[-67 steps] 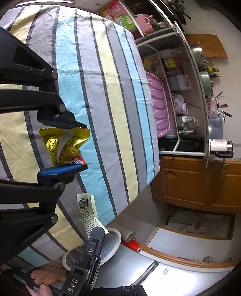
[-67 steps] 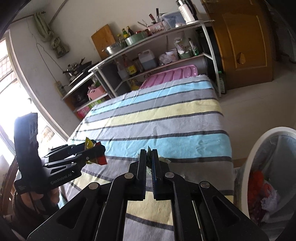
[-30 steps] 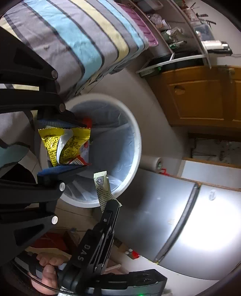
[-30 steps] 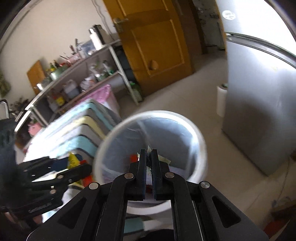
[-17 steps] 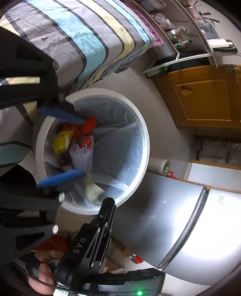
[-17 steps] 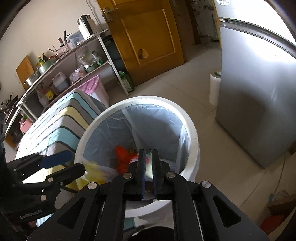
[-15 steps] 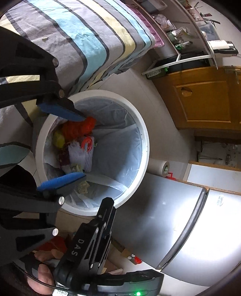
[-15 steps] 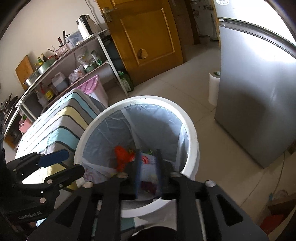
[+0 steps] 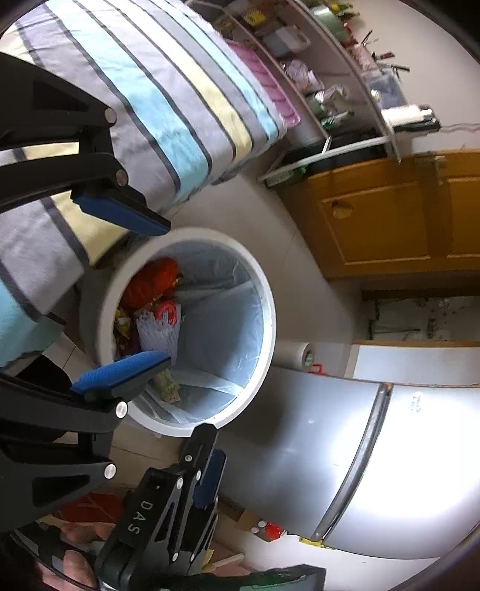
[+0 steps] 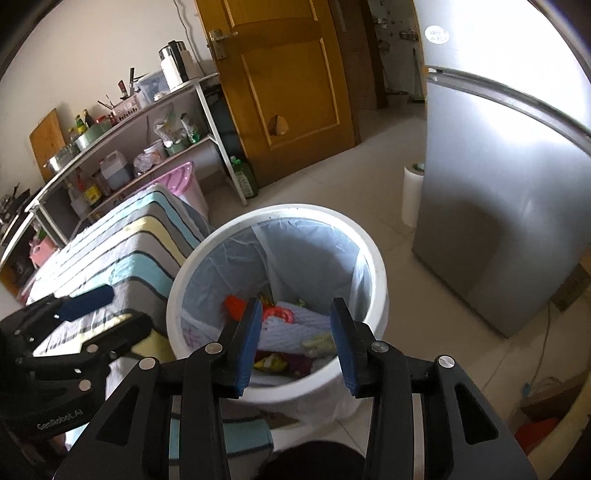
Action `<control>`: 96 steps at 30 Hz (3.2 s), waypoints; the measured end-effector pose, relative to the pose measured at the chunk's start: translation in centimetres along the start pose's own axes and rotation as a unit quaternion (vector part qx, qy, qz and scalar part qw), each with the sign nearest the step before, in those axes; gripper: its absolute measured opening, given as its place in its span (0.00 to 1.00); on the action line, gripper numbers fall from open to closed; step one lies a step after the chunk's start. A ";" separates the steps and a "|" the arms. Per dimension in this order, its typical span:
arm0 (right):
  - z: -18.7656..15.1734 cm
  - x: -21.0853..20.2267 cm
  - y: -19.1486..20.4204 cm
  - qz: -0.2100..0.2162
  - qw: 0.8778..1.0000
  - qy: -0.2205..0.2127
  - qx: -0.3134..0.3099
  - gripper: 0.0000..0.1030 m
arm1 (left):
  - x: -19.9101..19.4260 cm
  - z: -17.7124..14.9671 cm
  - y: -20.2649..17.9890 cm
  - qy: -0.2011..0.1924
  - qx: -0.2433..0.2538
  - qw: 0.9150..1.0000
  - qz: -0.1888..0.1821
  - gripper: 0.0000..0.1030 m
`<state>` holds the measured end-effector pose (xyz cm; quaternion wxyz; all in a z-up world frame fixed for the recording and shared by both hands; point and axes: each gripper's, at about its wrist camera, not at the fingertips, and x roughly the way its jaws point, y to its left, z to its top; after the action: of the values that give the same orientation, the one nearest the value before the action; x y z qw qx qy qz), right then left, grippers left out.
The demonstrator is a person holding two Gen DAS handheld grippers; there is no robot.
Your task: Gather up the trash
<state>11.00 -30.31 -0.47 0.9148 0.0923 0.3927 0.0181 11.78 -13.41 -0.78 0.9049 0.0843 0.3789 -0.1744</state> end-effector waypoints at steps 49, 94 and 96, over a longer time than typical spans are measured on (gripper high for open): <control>-6.9 -8.9 7.1 -0.025 0.998 -0.055 -0.012 0.40 | -9.9 -7.7 2.8 -0.056 -0.061 0.994 0.071 0.76; -7.1 -9.0 7.2 -0.025 0.998 -0.050 -0.015 0.40 | -9.7 -7.8 2.9 -0.051 -0.060 0.994 0.070 0.76; -7.1 -9.0 7.2 -0.025 0.998 -0.050 -0.016 0.40 | -9.8 -7.8 2.9 -0.051 -0.060 0.994 0.071 0.76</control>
<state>-0.05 -23.07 2.52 0.9347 0.0689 0.3487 -0.0037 1.41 -6.06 0.85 0.9365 0.0475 0.3353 -0.0909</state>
